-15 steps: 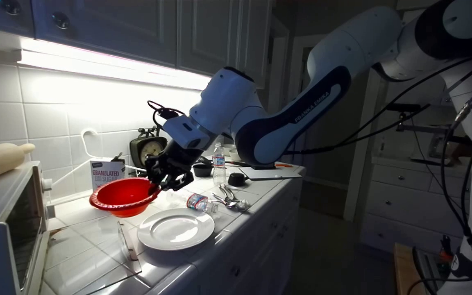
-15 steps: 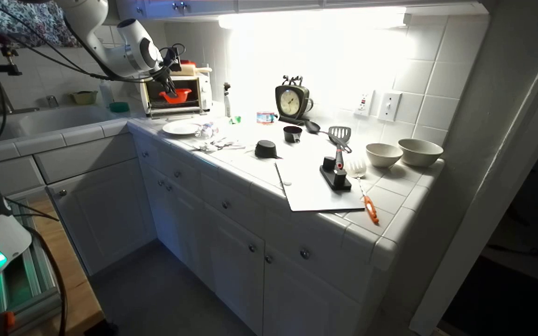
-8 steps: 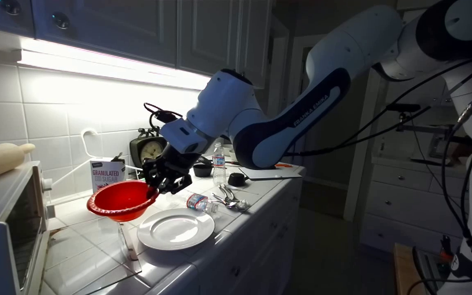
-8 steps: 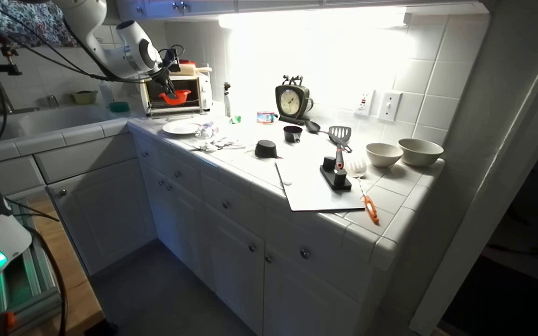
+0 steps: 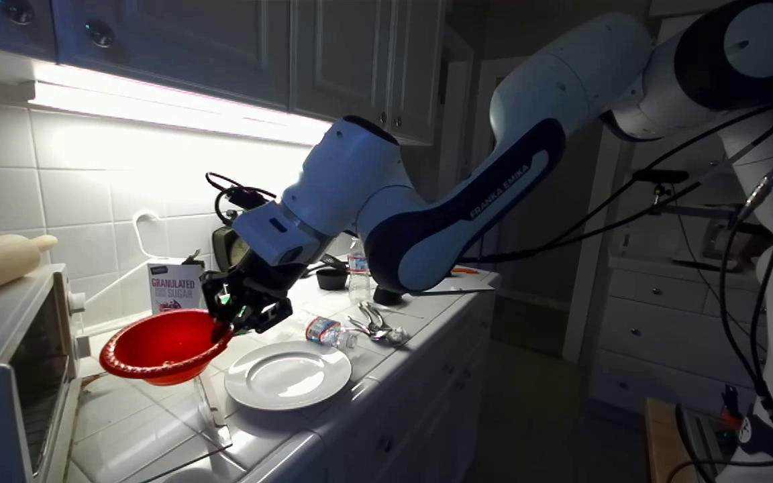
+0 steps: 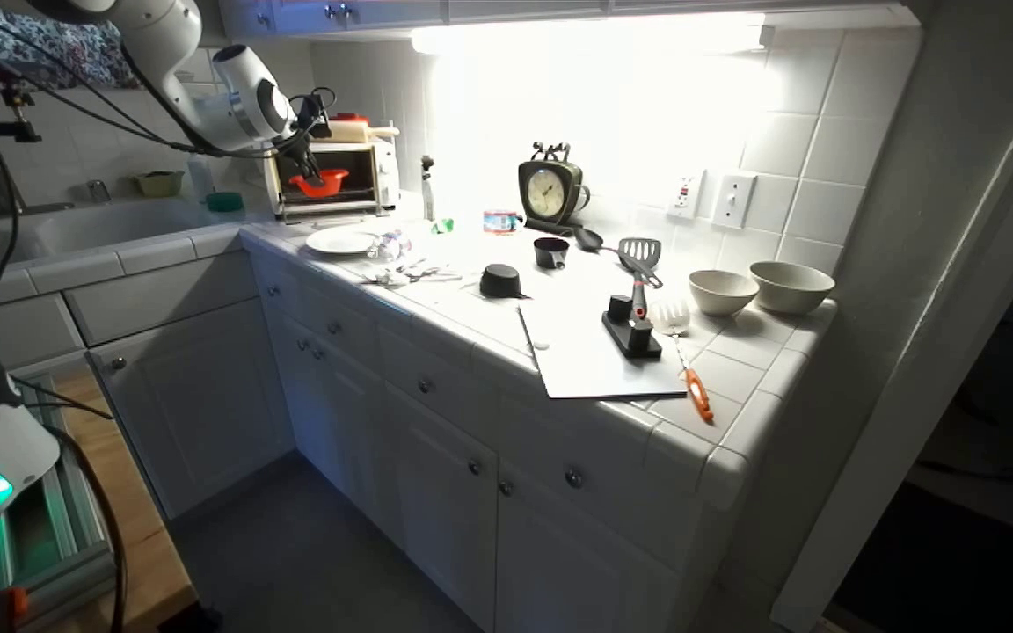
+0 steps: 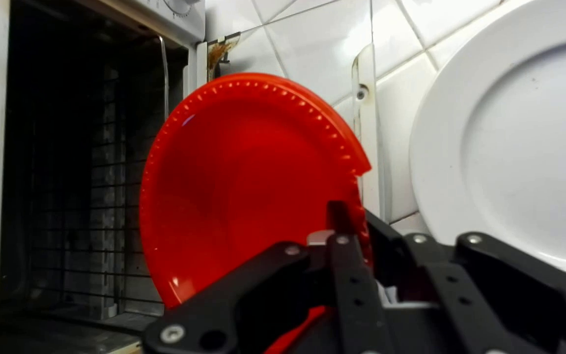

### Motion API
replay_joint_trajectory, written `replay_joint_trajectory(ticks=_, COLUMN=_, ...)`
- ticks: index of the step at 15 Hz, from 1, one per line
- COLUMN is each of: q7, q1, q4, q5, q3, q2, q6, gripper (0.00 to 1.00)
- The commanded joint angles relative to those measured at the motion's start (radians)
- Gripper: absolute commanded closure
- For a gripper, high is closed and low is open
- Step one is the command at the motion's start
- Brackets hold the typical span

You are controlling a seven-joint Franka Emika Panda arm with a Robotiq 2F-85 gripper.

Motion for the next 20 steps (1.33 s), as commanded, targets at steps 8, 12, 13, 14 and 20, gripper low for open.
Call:
replay_joint_trajectory(ticks=8, q7=-0.082, q1=0.051, q4=0.247, q5=0.055, q3=0.000, q2=0.174, q6=-0.045, gripper=0.98)
replay_joint_trajectory(ticks=12, q7=-0.128, q1=0.073, q4=0.326, q5=0.068, q3=0.007, q2=0.227, q6=-0.073, gripper=0.98)
replay_joint_trajectory(ticks=13, q7=-0.141, q1=0.078, q4=0.340, q5=0.075, q3=0.009, q2=0.238, q6=-0.080, gripper=0.98)
replay_joint_trajectory(ticks=14, q7=-0.155, q1=0.085, q4=0.354, q5=0.082, q3=0.009, q2=0.248, q6=-0.085, gripper=0.98)
replay_joint_trajectory(ticks=20, q7=-0.189, q1=0.118, q4=0.420, q5=0.123, q3=0.002, q2=0.300, q6=-0.111, gripper=0.98)
